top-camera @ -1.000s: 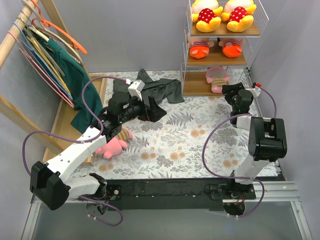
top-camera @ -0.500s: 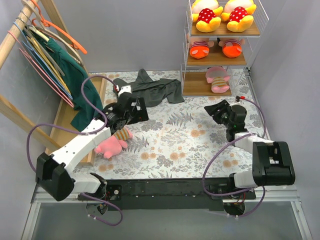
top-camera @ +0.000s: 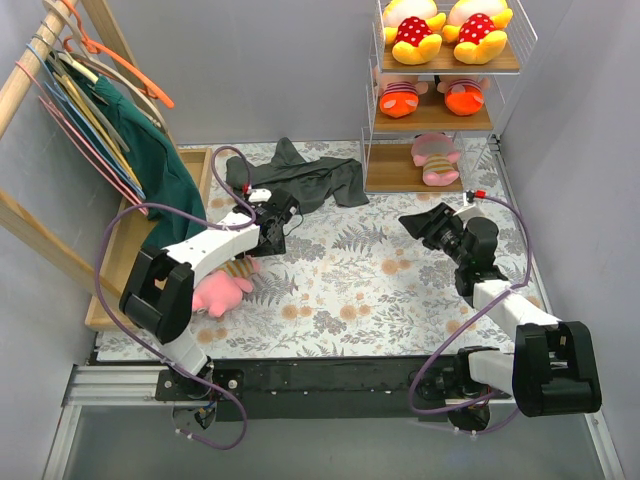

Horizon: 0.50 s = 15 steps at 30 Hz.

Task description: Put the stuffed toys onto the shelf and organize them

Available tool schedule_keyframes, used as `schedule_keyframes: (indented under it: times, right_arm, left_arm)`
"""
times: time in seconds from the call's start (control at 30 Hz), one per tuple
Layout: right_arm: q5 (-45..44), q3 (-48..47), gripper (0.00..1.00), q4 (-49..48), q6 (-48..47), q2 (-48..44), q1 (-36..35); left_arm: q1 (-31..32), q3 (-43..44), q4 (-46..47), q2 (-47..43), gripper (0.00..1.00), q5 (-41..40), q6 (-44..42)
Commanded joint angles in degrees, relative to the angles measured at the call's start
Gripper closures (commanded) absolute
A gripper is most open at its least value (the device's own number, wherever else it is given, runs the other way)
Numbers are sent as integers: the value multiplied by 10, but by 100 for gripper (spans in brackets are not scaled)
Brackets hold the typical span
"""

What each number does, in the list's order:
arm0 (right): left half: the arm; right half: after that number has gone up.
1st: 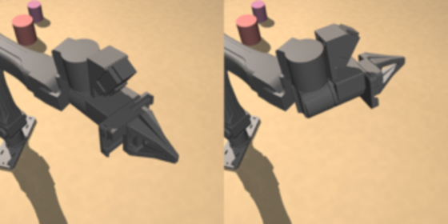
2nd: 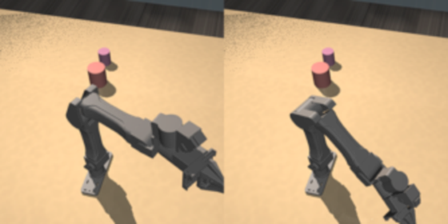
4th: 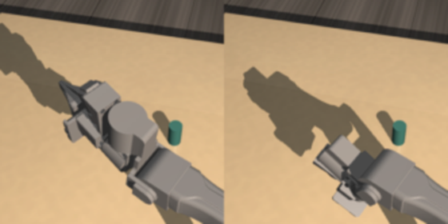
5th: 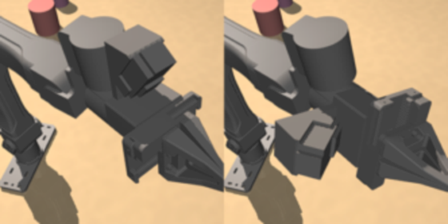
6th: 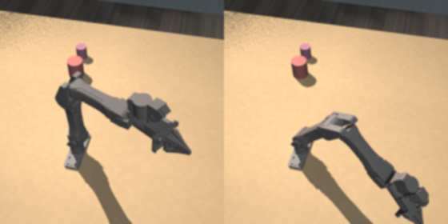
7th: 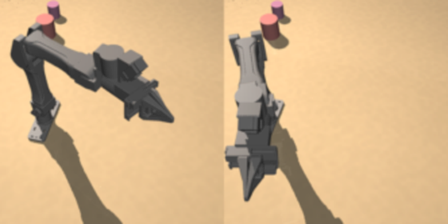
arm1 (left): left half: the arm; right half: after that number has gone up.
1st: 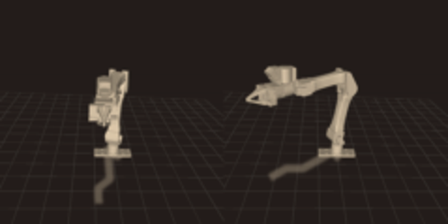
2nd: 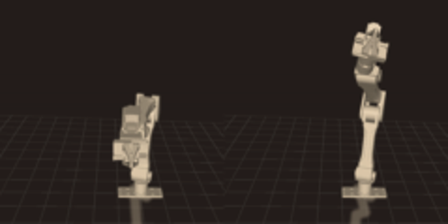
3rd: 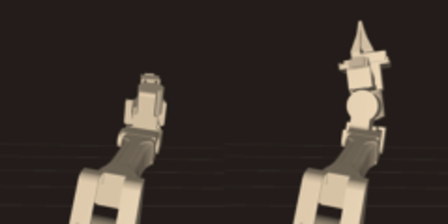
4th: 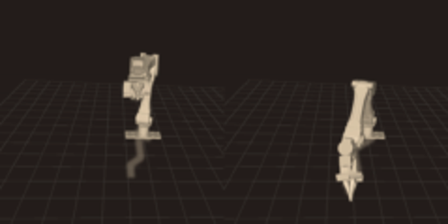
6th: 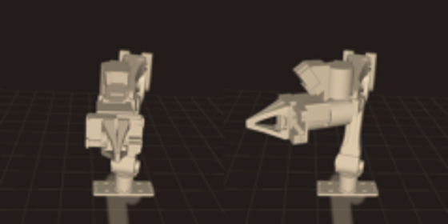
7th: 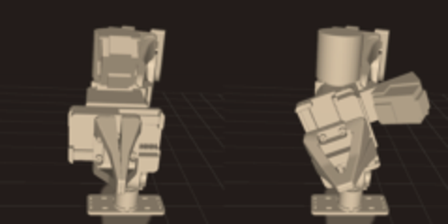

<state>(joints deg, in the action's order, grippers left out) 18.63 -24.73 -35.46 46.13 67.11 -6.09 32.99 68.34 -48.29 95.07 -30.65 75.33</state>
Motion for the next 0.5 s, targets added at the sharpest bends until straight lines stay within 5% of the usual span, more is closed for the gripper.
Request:
schedule_keyframes:
  times: [0.0, 0.23, 0.47]
  right_arm:
    - [14, -2, 42, 4, -22, -12, -2]
    - [18, -7, 43, -1, -23, -8, -2]
    - [16, -1, 43, 5, -24, -35, -2]
  left_arm:
    - [-5, 16, -36, -1, 30, -68, 3]
    - [-5, 0, -40, 19, 40, -49, 12]
    - [-5, -43, 18, -11, 79, 25, 7]
